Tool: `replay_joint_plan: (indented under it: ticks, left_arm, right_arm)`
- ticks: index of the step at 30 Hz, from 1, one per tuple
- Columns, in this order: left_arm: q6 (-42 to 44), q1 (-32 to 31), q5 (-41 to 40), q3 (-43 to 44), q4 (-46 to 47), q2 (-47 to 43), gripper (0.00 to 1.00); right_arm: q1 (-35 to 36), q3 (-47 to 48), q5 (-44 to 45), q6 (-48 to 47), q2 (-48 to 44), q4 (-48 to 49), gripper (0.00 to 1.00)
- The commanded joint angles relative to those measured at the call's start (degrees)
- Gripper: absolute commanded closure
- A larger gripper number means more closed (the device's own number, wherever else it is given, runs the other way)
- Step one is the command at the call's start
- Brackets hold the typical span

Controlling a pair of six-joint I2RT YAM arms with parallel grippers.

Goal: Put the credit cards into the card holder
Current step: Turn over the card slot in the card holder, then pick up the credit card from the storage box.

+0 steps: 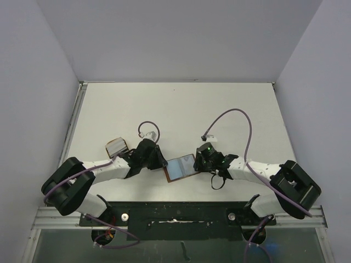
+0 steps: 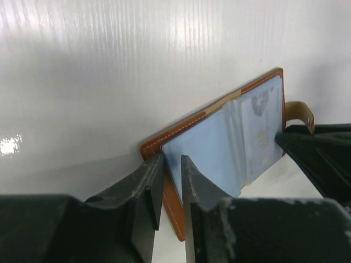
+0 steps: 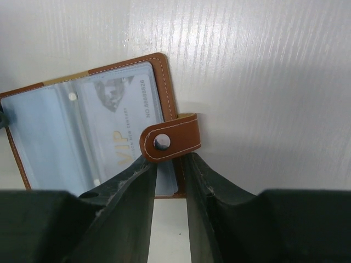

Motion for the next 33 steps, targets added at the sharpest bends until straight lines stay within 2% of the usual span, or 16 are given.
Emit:
replay_joint_plan:
  ticks: [1,7,10,14,18,23,26,33]
  left_arm:
    - [4.1,1.6,0.5,5.0,0.0,-1.5,0.81]
    - [13.4,3.9,-3.8,12.0,-12.3,-6.5,0.73]
    - [20.2,5.7,-6.4,16.2,-19.0,-9.6,0.71]
    - [31.6,7.2,-13.3,21.9,-28.0,-12.5,0.69]
    - [43.4,8.0,-18.7,24.5,-32.5,-16.2,0.67]
    - [57.1,9.9,-16.3,25.0,-36.6,-19.1,0.57]
    - [59.8,11.4,-18.2,25.5,-39.2,-19.0,0.52]
    - [64.1,18.1,-16.4,21.0,-39.5,-15.9,0.5]
  right_arm:
    - [1.1,-1.1,3.0,3.0,-3.2,-1.0,0.73]
    - [1.1,0.0,3.1,2.4,-7.9,-3.1,0.57]
    - [1.1,0.3,2.9,1.7,-10.4,-4.0,0.52]
    - [1.0,0.3,2.4,1.2,-12.8,-5.3,0.5]
    - [1.0,0.2,2.4,0.9,-15.3,-6.0,0.49]
    - [0.8,0.3,2.4,0.9,-16.8,-6.8,0.48]
    - [0.7,0.9,2.0,-0.2,-17.5,-6.7,0.48]
    - [-0.2,3.4,1.2,-3.5,-17.5,-9.2,0.47]
